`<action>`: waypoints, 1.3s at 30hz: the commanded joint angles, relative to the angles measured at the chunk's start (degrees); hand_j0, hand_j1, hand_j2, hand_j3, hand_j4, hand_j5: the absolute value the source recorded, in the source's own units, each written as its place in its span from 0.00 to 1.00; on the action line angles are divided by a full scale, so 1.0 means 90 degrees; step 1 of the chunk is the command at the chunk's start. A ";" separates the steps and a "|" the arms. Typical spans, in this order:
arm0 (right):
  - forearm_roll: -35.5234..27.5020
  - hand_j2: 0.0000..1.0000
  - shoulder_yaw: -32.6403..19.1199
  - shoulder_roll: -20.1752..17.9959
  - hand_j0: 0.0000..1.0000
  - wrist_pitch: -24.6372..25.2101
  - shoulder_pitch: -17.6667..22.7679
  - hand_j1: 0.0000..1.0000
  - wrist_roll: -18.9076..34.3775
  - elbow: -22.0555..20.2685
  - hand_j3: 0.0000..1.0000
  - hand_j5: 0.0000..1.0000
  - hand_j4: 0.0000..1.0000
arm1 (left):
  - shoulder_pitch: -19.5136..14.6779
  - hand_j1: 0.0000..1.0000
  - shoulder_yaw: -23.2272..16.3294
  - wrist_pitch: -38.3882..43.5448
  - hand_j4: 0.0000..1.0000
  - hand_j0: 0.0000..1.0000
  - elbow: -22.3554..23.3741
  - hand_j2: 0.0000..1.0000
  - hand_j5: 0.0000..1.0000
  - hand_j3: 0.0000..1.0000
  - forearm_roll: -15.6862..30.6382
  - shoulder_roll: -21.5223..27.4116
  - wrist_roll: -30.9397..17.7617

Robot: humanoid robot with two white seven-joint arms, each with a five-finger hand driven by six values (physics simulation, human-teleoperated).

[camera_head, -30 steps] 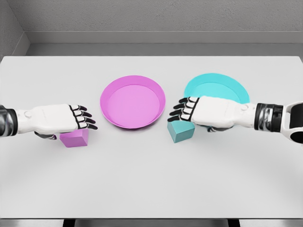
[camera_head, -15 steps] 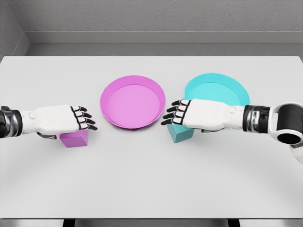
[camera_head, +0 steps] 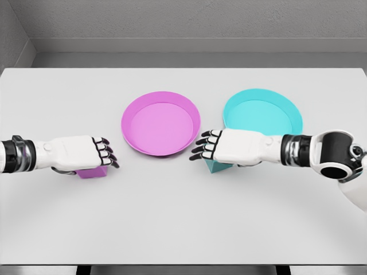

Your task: Place the blocks in the corresponding plates according to their colors

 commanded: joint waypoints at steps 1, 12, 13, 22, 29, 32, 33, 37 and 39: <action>0.0023 1.00 0.0018 0.0024 1.00 0.0017 0.0000 1.00 -0.0003 0.0077 1.00 1.00 1.00 | 0.0000 0.62 -0.0011 0.0016 0.62 0.62 0.0000 0.62 0.62 0.62 0.0018 0.0004 -0.0008; 0.0033 1.00 0.0037 0.0258 1.00 0.0017 -0.0068 1.00 -0.0003 0.0507 1.00 1.00 1.00 | -0.0205 0.38 -0.0011 0.0016 0.38 0.38 -0.0039 0.38 0.38 0.38 0.0096 -0.0016 0.0021; 0.0033 1.00 0.0037 0.0259 1.00 0.0017 -0.0068 1.00 -0.0003 0.0507 1.00 1.00 1.00 | -0.0361 0.38 -0.0011 0.0016 0.38 0.38 -0.0039 0.38 0.38 0.38 0.0125 -0.0055 0.0021; 0.0189 1.00 0.0135 0.0259 1.00 0.0017 -0.0068 1.00 -0.0003 0.0615 1.00 1.00 1.00 | -0.1074 0.38 0.0048 0.0016 0.38 0.38 0.0352 0.38 0.38 0.38 0.0633 -0.0777 0.0021; 0.0248 0.77 0.0135 0.0259 0.77 0.0017 -0.0078 0.77 -0.0003 0.0644 0.77 0.77 0.77 | -0.1377 0.38 0.0146 0.0016 0.38 0.38 0.1074 0.38 0.38 0.38 0.0604 -0.1656 0.0002; 0.0248 0.77 0.0106 0.0268 0.77 0.0017 -0.0078 0.77 -0.0003 0.0693 0.77 0.77 0.77 | -0.1562 0.39 0.0126 0.0016 0.39 0.39 0.2021 0.39 0.39 0.39 0.0487 -0.2340 -0.0127; 0.0248 0.73 0.0106 0.0278 0.73 0.0017 -0.0088 0.73 -0.0003 0.0693 0.73 0.73 0.73 | -0.1592 0.39 0.0126 0.0016 0.39 0.39 0.2246 0.39 0.39 0.39 0.0467 -0.2535 -0.0127; 0.0209 0.69 0.0086 0.0356 0.69 0.0017 -0.0127 0.69 -0.0003 0.0693 0.69 0.69 0.69 | -0.1582 0.43 0.0107 0.0016 0.43 0.43 0.2627 0.43 0.43 0.43 0.0448 -0.2857 -0.0127; 0.0189 0.69 0.0086 0.0415 0.69 0.0017 -0.0127 0.69 -0.0003 0.0693 0.69 0.69 0.69 | -0.1582 0.54 0.0107 0.0016 0.54 0.54 0.2900 0.54 0.54 0.54 0.0448 -0.3004 -0.0127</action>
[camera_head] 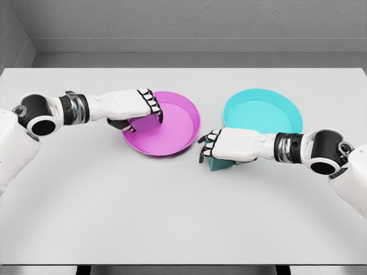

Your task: Place the blocks in the corresponding plates according to their colors

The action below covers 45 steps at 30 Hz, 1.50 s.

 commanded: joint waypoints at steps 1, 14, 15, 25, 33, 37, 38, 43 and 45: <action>-0.0038 0.68 -0.0005 0.0064 0.68 0.0008 0.0000 0.68 0.0007 -0.0007 0.68 0.68 0.68 | 0.0000 0.59 -0.0001 0.0048 0.59 0.59 0.0339 0.59 0.59 0.59 0.0066 -0.0235 -0.0009; -0.1082 0.66 -0.0795 0.0015 0.66 0.0008 -0.0049 0.66 0.0007 0.0003 0.66 0.66 0.66 | -0.0078 1.00 0.0019 0.0048 1.00 1.00 0.0387 1.00 1.00 1.00 0.0144 -0.0421 -0.0009; -0.1258 0.66 -0.1117 0.0015 0.66 0.0008 -0.0020 0.66 0.0007 0.0061 0.66 0.66 0.66 | -0.0137 1.00 0.0019 0.0048 1.00 1.00 0.0387 1.00 1.00 1.00 0.0154 -0.0460 -0.0009; -0.2264 0.86 -0.2153 0.0005 0.86 0.0008 -0.0049 0.86 0.0007 0.1692 0.86 0.86 0.86 | -0.0430 1.00 0.0253 0.0048 1.00 1.00 0.0358 1.00 1.00 1.00 0.0710 -0.0362 -0.0009; -0.2264 1.00 -0.2563 -0.0014 1.00 0.0008 -0.0049 1.00 0.0007 0.2142 1.00 1.00 1.00 | -0.0322 1.00 0.0409 0.0048 1.00 1.00 0.0299 1.00 1.00 1.00 0.2487 0.0741 -0.0009; -0.2215 1.00 -0.2787 -0.0434 1.00 0.0008 -0.0088 1.00 0.0007 0.2561 1.00 1.00 1.00 | 0.0185 1.00 0.0458 0.0048 1.00 1.00 0.0368 1.00 1.00 1.00 0.3269 0.1337 -0.0009; -0.2196 1.00 -0.3070 -0.0434 1.00 0.0008 -0.0127 1.00 0.0007 0.2757 1.00 1.00 1.00 | 0.0312 1.00 0.0458 0.0048 1.00 1.00 0.0378 1.00 1.00 1.00 0.3269 0.1376 -0.0009; -0.1932 1.00 -0.3091 -0.0424 1.00 0.0008 -0.0117 1.00 0.0007 0.2757 1.00 1.00 1.00 | 0.0410 1.00 0.0458 0.0048 1.00 1.00 0.0690 1.00 1.00 1.00 0.3269 0.1454 -0.0009; -0.1922 1.00 -0.3091 -0.0424 1.00 0.0008 -0.0117 1.00 0.0007 0.2728 1.00 1.00 1.00 | 0.0420 1.00 0.0458 0.0048 1.00 1.00 0.0700 1.00 1.00 1.00 0.3269 0.1454 -0.0009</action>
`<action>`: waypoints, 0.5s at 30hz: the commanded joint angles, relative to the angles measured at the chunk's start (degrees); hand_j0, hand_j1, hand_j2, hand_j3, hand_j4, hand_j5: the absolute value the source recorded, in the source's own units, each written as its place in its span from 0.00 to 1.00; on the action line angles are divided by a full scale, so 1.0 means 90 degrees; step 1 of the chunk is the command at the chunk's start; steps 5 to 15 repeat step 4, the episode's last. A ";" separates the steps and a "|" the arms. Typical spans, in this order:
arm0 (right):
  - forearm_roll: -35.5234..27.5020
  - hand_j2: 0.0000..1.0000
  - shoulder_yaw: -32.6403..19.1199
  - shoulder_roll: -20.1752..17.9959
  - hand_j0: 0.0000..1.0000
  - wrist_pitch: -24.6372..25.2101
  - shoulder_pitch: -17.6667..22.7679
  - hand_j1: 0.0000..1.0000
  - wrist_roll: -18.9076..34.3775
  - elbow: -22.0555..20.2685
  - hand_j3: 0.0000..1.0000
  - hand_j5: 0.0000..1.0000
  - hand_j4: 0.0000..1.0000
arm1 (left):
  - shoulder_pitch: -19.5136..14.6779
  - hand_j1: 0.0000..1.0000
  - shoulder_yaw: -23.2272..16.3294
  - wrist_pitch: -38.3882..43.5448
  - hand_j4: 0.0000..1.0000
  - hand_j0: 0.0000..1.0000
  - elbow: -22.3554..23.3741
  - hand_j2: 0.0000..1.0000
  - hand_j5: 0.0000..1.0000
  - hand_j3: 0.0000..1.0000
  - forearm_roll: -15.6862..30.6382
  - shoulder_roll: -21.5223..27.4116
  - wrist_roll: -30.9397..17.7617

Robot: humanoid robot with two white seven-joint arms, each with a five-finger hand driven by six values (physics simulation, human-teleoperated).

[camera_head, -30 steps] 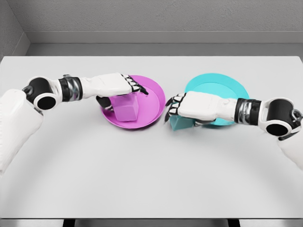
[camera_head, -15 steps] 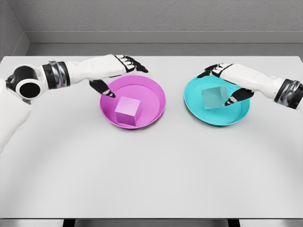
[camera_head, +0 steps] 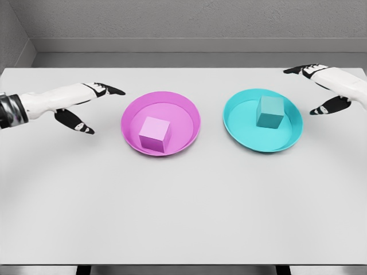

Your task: Place the blocks in the corresponding plates according to their colors

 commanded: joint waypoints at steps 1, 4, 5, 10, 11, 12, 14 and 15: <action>0.0007 1.00 -0.0027 -0.0017 1.00 0.0018 0.0000 1.00 -0.0003 0.0008 1.00 1.00 1.00 | 0.0000 1.00 0.0005 0.0018 1.00 1.00 0.0052 1.00 1.00 1.00 0.0074 0.0040 0.0003; 0.0007 1.00 -0.0027 -0.0017 1.00 0.0018 0.0000 1.00 -0.0003 -0.0002 1.00 1.00 1.00 | 0.0029 1.00 0.0005 0.0018 1.00 1.00 0.0169 1.00 1.00 1.00 0.0074 0.0040 0.0003; 0.0007 1.00 -0.0027 -0.0017 1.00 0.0018 0.0000 1.00 -0.0003 -0.0002 1.00 1.00 1.00 | 0.0029 1.00 0.0005 0.0018 1.00 1.00 0.0169 1.00 1.00 1.00 0.0074 0.0040 0.0003; 0.0007 1.00 -0.0027 -0.0017 1.00 0.0018 0.0000 1.00 -0.0003 -0.0002 1.00 1.00 1.00 | 0.0029 1.00 0.0005 0.0018 1.00 1.00 0.0169 1.00 1.00 1.00 0.0074 0.0040 0.0003; 0.0007 1.00 -0.0027 -0.0017 1.00 0.0018 0.0000 1.00 -0.0003 -0.0002 1.00 1.00 1.00 | 0.0029 1.00 0.0005 0.0018 1.00 1.00 0.0169 1.00 1.00 1.00 0.0074 0.0040 0.0003; 0.0007 1.00 -0.0027 -0.0017 1.00 0.0018 0.0000 1.00 -0.0003 -0.0002 1.00 1.00 1.00 | 0.0029 1.00 0.0005 0.0018 1.00 1.00 0.0169 1.00 1.00 1.00 0.0074 0.0040 0.0003; 0.0007 1.00 -0.0027 -0.0017 1.00 0.0018 0.0000 1.00 -0.0003 -0.0002 1.00 1.00 1.00 | 0.0029 1.00 0.0005 0.0018 1.00 1.00 0.0169 1.00 1.00 1.00 0.0074 0.0040 0.0003; 0.0007 1.00 -0.0027 -0.0017 1.00 0.0018 0.0000 1.00 -0.0003 -0.0002 1.00 1.00 1.00 | 0.0029 1.00 0.0005 0.0018 1.00 1.00 0.0169 1.00 1.00 1.00 0.0074 0.0040 0.0003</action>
